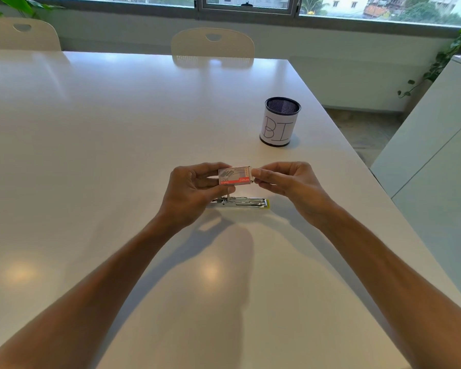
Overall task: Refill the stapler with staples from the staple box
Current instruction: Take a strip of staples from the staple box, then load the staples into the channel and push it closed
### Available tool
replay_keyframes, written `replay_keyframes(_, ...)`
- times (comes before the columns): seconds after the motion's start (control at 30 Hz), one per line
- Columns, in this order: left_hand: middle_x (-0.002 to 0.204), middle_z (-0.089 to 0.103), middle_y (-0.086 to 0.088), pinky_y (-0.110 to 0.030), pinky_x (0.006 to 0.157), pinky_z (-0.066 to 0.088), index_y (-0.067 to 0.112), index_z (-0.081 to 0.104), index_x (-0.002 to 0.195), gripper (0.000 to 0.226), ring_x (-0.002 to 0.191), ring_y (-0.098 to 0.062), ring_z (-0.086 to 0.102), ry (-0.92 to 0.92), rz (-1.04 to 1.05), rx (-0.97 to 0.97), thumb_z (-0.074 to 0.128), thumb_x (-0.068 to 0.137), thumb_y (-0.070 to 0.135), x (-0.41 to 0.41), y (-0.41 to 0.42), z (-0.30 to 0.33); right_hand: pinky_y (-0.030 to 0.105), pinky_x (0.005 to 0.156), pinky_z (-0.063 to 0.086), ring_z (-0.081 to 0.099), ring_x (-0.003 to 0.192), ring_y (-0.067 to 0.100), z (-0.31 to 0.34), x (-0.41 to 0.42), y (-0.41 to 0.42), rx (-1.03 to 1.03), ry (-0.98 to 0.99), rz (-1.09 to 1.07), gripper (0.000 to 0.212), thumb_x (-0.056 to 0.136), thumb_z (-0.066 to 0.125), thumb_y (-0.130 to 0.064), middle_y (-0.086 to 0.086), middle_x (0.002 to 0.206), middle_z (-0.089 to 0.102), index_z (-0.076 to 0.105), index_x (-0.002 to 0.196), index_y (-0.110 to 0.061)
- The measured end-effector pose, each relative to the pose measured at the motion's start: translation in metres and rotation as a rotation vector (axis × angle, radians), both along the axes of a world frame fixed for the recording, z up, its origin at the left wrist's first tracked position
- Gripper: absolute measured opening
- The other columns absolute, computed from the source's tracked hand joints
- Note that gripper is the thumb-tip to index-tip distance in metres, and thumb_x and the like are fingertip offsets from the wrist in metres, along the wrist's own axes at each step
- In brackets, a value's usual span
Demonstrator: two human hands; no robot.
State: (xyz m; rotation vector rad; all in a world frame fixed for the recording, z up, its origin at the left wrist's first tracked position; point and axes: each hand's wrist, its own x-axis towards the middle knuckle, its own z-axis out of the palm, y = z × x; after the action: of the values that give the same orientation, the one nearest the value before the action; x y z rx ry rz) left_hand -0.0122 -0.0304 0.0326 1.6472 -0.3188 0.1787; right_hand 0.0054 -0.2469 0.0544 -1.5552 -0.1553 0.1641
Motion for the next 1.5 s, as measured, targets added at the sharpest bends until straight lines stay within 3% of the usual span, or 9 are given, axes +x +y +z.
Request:
replay_keyframes(0.17, 0.091, 0.080, 0.012, -0.028, 0.078, 0.062, 0.028, 0.074, 0.099, 0.043, 0.088, -0.015, 0.078, 0.000, 0.023, 0.021, 0.083, 0.071, -0.004, 0.000, -0.001, -0.002, 0.019, 0.077, 0.057, 0.072, 0.076, 0.011, 0.000, -0.001, 0.004, -0.039, -0.053, -0.019, 0.004, 0.084, 0.075, -0.009, 0.006, 0.087, 0.072, 0.077, 0.086, -0.007)
replay_keyframes(0.37, 0.088, 0.079, 0.014, -0.022, 0.080, 0.060, 0.026, 0.075, 0.097, 0.040, 0.088, -0.011, 0.077, -0.016, 0.118, 0.011, 0.083, 0.071, -0.004, 0.012, 0.011, 0.003, 0.020, 0.085, 0.056, 0.073, 0.086, 0.008, 0.006, 0.000, -0.004, -0.064, -0.104, -0.088, 0.017, 0.084, 0.073, -0.002, -0.003, 0.091, 0.079, 0.078, 0.096, -0.012)
replay_keyframes(0.5, 0.082, 0.076, 0.026, -0.018, 0.088, 0.056, 0.035, 0.073, 0.090, 0.036, 0.087, 0.002, 0.074, -0.015, 0.231, 0.173, 0.082, 0.075, 0.004, 0.035, 0.034, 0.001, 0.017, 0.082, 0.055, 0.073, 0.085, 0.005, 0.005, 0.002, -0.005, -0.077, -0.123, -0.136, 0.019, 0.081, 0.076, -0.002, -0.008, 0.086, 0.079, 0.078, 0.092, -0.017)
replay_keyframes(0.63, 0.098, 0.074, 0.007, -0.025, 0.095, 0.048, 0.018, 0.074, 0.106, 0.024, 0.103, -0.012, 0.069, 0.020, 0.312, 0.481, 0.076, 0.083, 0.012, 0.064, 0.058, -0.011, 0.010, 0.074, 0.051, 0.074, 0.084, 0.002, 0.003, 0.004, -0.007, -0.070, -0.166, -0.158, 0.020, 0.076, 0.081, -0.002, -0.010, 0.083, 0.079, 0.077, 0.089, -0.017)
replay_keyframes(0.87, 0.122, 0.069, -0.011, -0.028, 0.098, 0.040, 0.012, 0.070, 0.118, 0.031, 0.119, -0.027, 0.060, 0.114, 0.349, 0.602, 0.072, 0.087, 0.014, 0.104, 0.073, -0.024, 0.014, 0.076, 0.054, 0.075, 0.084, 0.008, 0.001, 0.007, -0.009, -0.060, -0.196, -0.172, 0.018, 0.076, 0.082, -0.008, -0.005, 0.086, 0.080, 0.080, 0.083, -0.025)
replay_keyframes(1.0, 0.135, 0.063, -0.007, -0.041, 0.113, 0.036, 0.017, 0.068, 0.122, 0.034, 0.131, -0.028, 0.052, 0.142, 0.343, 0.660, 0.071, 0.089, 0.022, 0.125, 0.075, -0.026, 0.027, 0.090, 0.058, 0.076, 0.085, 0.013, 0.000, 0.008, -0.012, -0.049, -0.172, -0.170, 0.014, 0.076, 0.082, -0.013, 0.000, 0.084, 0.080, 0.081, 0.081, -0.026)
replay_keyframes(1.17, 0.141, 0.058, 0.002, -0.040, 0.114, 0.027, 0.024, 0.066, 0.126, 0.036, 0.138, -0.020, 0.046, 0.128, 0.367, 0.767, 0.067, 0.091, 0.032, 0.145, 0.076, -0.030, 0.027, 0.089, 0.058, 0.076, 0.088, 0.015, -0.001, 0.009, -0.013, -0.053, -0.141, -0.156, 0.010, 0.077, 0.082, -0.015, 0.001, 0.086, 0.080, 0.082, 0.083, -0.024)
replay_keyframes(1.4, 0.141, 0.056, 0.006, -0.040, 0.114, 0.020, 0.030, 0.065, 0.126, 0.035, 0.141, -0.016, 0.040, 0.135, 0.355, 0.789, 0.064, 0.092, 0.036, 0.158, 0.080, -0.030, 0.010, 0.075, 0.051, 0.075, 0.090, 0.007, -0.008, 0.011, -0.015, -0.101, -0.106, -0.121, 0.016, 0.076, 0.083, -0.014, -0.005, 0.090, 0.080, 0.081, 0.091, -0.020)
replay_keyframes(1.5, 0.150, 0.050, 0.002, -0.041, 0.116, 0.018, 0.031, 0.057, 0.136, 0.046, 0.144, -0.019, 0.037, 0.174, 0.346, 0.803, 0.064, 0.091, 0.040, 0.159, 0.081, -0.028, 0.009, 0.074, 0.050, 0.075, 0.088, 0.006, -0.012, 0.012, -0.014, -0.108, -0.116, -0.125, 0.014, 0.077, 0.082, -0.015, -0.006, 0.089, 0.080, 0.080, 0.090, -0.021)
